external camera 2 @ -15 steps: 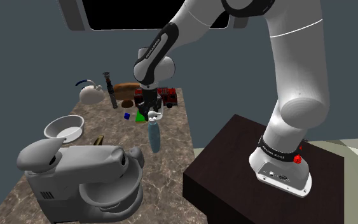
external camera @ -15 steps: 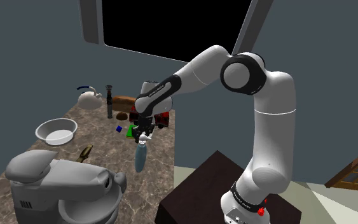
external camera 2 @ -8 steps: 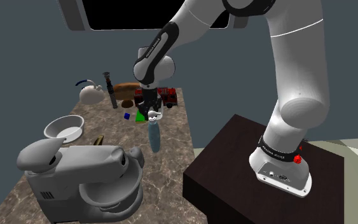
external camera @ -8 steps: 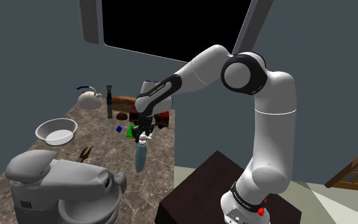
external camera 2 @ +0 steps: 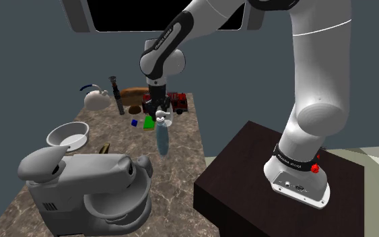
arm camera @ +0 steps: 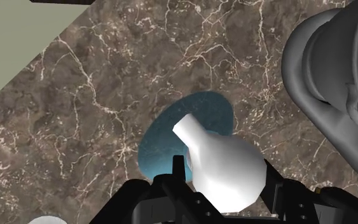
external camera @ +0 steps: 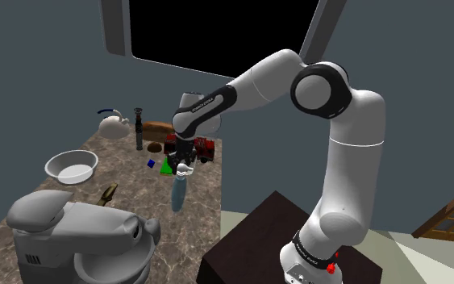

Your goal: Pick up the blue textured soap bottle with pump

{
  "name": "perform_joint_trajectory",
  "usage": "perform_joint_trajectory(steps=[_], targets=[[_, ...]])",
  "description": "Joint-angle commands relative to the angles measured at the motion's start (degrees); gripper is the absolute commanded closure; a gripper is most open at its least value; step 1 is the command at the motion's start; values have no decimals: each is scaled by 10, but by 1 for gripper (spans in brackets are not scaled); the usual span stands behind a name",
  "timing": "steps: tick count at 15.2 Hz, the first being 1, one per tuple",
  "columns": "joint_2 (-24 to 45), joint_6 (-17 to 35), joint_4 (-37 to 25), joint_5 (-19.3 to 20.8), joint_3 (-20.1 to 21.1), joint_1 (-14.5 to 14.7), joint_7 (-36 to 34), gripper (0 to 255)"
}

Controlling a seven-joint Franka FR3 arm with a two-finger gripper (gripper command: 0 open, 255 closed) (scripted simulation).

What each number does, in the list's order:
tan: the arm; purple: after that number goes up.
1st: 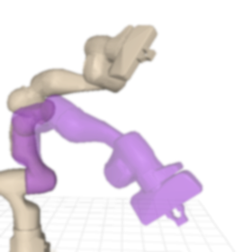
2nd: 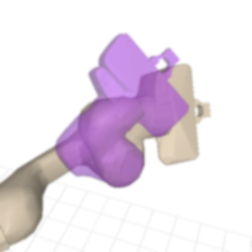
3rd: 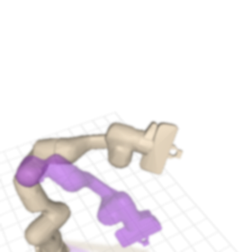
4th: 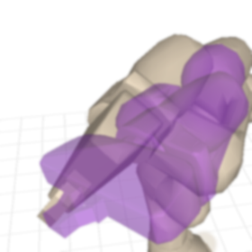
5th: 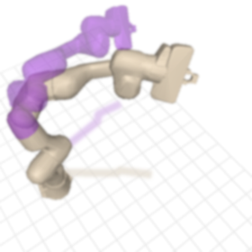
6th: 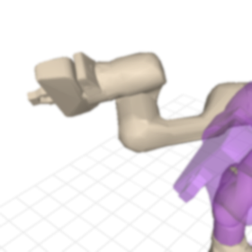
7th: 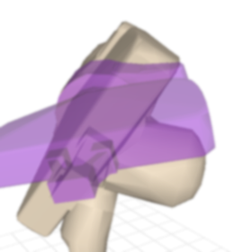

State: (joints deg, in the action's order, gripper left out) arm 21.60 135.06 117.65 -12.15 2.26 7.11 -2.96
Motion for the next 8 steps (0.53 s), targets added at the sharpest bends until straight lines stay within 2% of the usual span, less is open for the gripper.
perform_joint_trajectory(steps=[1, 8], targets=[[-11, -12, -2, 2, -1, 0, -2, 255], [-38, -45, -7, 6, -2, 0, -9, 255]])
